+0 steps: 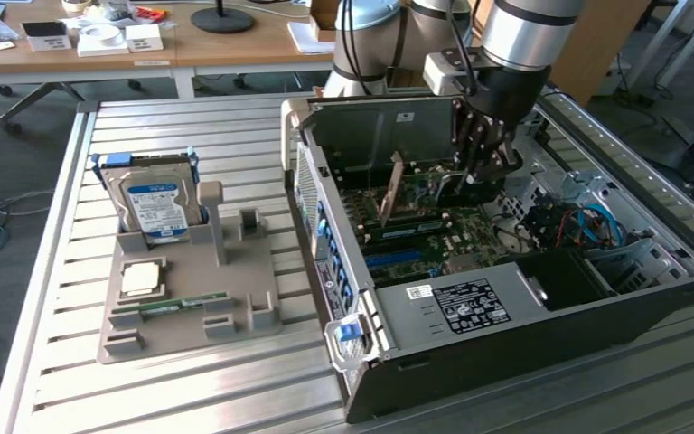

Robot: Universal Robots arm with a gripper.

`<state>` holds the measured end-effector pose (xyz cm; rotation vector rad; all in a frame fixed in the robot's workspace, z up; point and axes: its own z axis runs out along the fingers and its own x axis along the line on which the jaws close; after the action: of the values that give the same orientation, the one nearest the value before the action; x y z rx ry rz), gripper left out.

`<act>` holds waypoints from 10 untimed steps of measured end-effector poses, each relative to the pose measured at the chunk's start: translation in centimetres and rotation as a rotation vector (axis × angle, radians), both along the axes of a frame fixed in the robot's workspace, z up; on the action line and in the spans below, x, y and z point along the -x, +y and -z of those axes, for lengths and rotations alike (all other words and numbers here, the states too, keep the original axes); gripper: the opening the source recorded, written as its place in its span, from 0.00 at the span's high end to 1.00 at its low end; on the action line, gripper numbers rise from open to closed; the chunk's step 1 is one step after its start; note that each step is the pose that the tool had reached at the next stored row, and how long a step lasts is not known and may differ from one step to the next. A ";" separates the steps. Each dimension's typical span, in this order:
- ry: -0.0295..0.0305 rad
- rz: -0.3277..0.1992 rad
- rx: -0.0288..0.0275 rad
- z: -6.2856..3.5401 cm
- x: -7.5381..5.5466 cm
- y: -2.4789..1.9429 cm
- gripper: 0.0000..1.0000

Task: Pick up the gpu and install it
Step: 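Insert the gpu into the slot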

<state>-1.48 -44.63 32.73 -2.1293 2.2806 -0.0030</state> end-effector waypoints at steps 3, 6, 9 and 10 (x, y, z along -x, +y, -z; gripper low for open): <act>0.0000 0.000 -0.0001 0.02 0.0 0.00 0.73; 0.0000 0.000 -0.0001 0.04 0.0 0.00 0.73; 0.0000 0.000 -0.0001 0.13 0.0 0.00 0.73; 0.0000 0.000 0.0001 0.14 0.0 0.00 0.73</act>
<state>-1.49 -44.63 32.59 -2.1294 2.2806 -0.0030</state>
